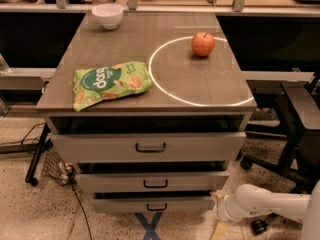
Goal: Open bottom drawer
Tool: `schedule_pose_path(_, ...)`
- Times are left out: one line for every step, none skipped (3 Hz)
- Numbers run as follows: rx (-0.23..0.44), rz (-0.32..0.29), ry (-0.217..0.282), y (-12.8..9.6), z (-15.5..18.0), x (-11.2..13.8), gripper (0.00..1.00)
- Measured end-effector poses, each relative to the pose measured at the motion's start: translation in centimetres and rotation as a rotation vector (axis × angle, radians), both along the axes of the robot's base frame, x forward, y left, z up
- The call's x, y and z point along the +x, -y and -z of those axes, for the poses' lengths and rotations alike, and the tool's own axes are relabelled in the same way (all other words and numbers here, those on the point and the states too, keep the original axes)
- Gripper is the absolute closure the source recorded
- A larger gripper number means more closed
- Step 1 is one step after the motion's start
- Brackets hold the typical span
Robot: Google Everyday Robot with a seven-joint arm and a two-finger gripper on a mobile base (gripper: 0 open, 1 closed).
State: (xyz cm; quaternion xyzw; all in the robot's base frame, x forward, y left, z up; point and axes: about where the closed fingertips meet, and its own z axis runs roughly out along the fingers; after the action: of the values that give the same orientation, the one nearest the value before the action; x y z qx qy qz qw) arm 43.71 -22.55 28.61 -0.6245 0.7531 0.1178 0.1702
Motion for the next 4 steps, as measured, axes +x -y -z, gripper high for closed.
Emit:
schedule_pose_path(0.033,0.001,-0.011,-0.2,3.2,0.2,0.00)
schedule_pose_path(0.065,0.026,0.000,-0.1,5.1,0.5,0.00)
schedule_pose_path(0.088,0.045,0.014,-0.5,6.3,1.2,0.00)
schedule_pose_path(0.095,0.062,0.025,-0.9,7.1,2.4,0.00)
